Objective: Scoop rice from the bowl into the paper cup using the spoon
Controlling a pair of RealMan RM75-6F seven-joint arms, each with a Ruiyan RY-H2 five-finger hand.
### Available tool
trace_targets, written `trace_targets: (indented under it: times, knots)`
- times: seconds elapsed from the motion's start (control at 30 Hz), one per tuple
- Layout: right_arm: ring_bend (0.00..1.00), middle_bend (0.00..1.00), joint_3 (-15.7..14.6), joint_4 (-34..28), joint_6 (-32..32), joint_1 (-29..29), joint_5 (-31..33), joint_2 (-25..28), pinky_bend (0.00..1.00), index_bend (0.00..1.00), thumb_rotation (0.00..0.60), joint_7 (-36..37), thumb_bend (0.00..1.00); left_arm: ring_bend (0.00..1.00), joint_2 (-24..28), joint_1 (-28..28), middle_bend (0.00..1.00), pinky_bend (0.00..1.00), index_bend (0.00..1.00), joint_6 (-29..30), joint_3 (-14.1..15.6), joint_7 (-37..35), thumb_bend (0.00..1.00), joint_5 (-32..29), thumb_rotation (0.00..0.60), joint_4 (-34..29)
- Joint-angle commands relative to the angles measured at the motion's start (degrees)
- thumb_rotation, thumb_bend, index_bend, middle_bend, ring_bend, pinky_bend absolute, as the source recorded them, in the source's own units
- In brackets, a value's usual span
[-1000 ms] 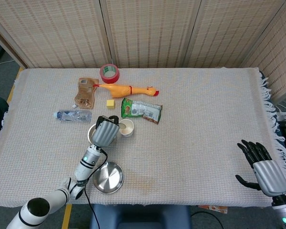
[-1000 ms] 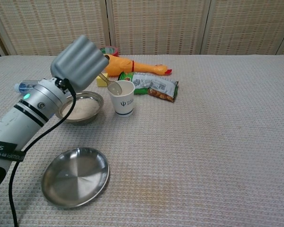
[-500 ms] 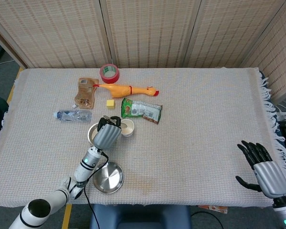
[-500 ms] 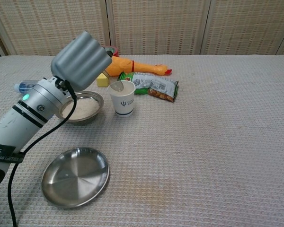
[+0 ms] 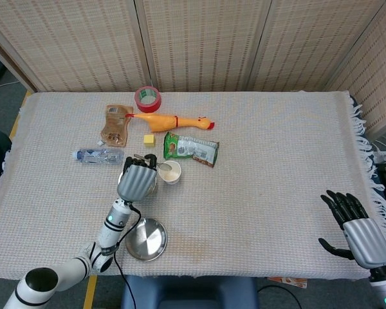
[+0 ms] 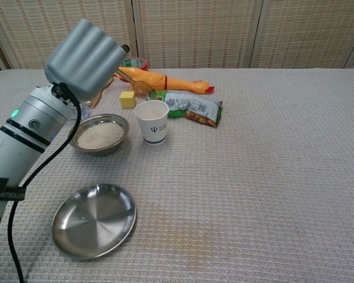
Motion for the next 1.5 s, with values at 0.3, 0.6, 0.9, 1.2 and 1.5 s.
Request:
trace_targets:
  times: [0.3,0.6,0.9,1.2,1.5]
  knots:
    - [0.0,0.0,-0.24,-0.48,0.37,-0.29,-0.64,-0.22,0.0,0.0,0.527,-1.09,0.15,1.0,28.1,13.34,1.0,1.0,0.71,-10.6,7.81,-4.19,0.4,-11.84,0.6,-60.46]
    - [0.0,0.0,-0.96,-0.85,-0.3,-0.08,-1.85,-0.58,0.0,0.0,0.528,-1.91,0.15,1.0,21.88,15.63,1.0,1.0,0.7,-15.51,13.15,-3.79,0.4,-8.49,0.6,-54.15]
    - [0.0,0.0,-1.04,-0.46,0.58,-0.35,-2.33,-0.33,0.0,0.0,0.528,-1.03,0.15,1.0,16.86,17.11,1.0,1.0,0.68,-19.28,11.81,-5.2,0.4,-11.26,0.6,-44.38]
    - [0.0,0.0,-0.94,-0.63,0.1,-0.24,-1.92,-0.62,0.0,0.0,0.527,-1.8,0.15,1.0,17.44,17.68,1.0,1.0,0.35,-20.65,11.24,-4.4,0.4,-11.32,0.6,-44.69]
    - [0.0,0.0,-0.93,-0.78,0.1,-0.3,-1.86,-0.73,0.0,0.0,0.527,-2.33,0.15,1.0,19.88,18.29,1.0,1.0,0.23,-20.1,10.67,-5.04,0.4,-9.37,0.6,-48.32]
